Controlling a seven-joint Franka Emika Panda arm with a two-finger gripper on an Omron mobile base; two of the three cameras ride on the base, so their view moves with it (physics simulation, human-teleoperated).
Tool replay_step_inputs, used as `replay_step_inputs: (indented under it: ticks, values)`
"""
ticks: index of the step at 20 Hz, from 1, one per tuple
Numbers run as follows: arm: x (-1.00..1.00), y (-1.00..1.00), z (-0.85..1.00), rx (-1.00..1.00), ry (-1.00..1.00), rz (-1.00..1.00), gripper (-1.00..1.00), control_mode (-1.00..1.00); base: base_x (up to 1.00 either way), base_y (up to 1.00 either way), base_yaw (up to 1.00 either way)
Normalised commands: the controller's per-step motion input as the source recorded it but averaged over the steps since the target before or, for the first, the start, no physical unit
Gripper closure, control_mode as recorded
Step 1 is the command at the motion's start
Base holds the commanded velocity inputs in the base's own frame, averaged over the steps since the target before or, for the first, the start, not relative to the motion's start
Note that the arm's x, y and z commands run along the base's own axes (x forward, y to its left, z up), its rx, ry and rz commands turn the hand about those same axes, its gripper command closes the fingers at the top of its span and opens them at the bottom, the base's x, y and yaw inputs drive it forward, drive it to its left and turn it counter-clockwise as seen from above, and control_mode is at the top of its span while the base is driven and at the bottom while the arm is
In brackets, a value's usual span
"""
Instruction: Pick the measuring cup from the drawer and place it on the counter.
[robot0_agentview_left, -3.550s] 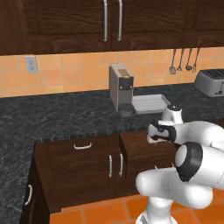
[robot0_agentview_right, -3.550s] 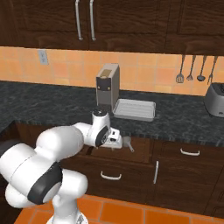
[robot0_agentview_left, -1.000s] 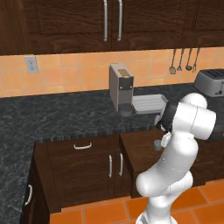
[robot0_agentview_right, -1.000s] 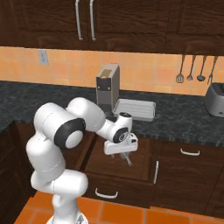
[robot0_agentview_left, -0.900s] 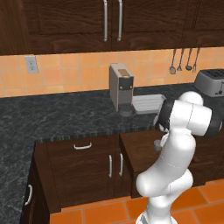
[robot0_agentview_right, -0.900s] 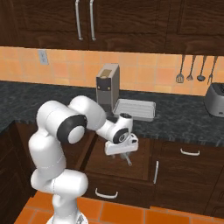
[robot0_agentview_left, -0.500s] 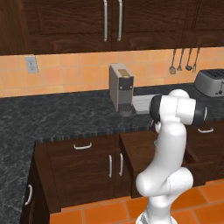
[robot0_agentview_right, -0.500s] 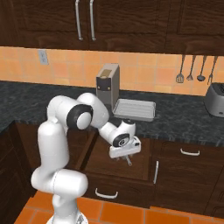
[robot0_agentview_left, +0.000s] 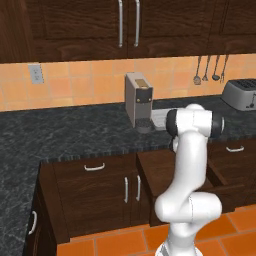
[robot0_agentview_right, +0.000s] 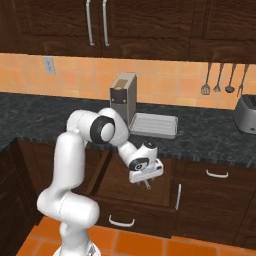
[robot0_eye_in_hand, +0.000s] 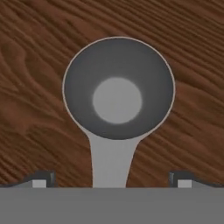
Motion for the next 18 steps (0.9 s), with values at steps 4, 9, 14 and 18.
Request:
replay_step_inputs:
  ticks: [4, 9, 14, 18]
  values:
    - [0.27, -0.25, -0.27, 0.00, -0.01, 0.00, -1.00, -1.00, 0.00, 0.00, 0.00]
    - [0.00, 0.02, -0.07, 0.00, -0.02, 0.02, 1.00, -1.00, 0.00, 0.00, 0.00]
    - [-0.38, 0.01, 0.70, 0.00, -0.13, 0.15, 1.00, -1.00, 0.00, 0.00, 0.00]
    - [-0.46, 0.21, 1.00, -0.02, -0.13, 0.23, 1.00, -1.00, 0.00, 0.00, 0.00]
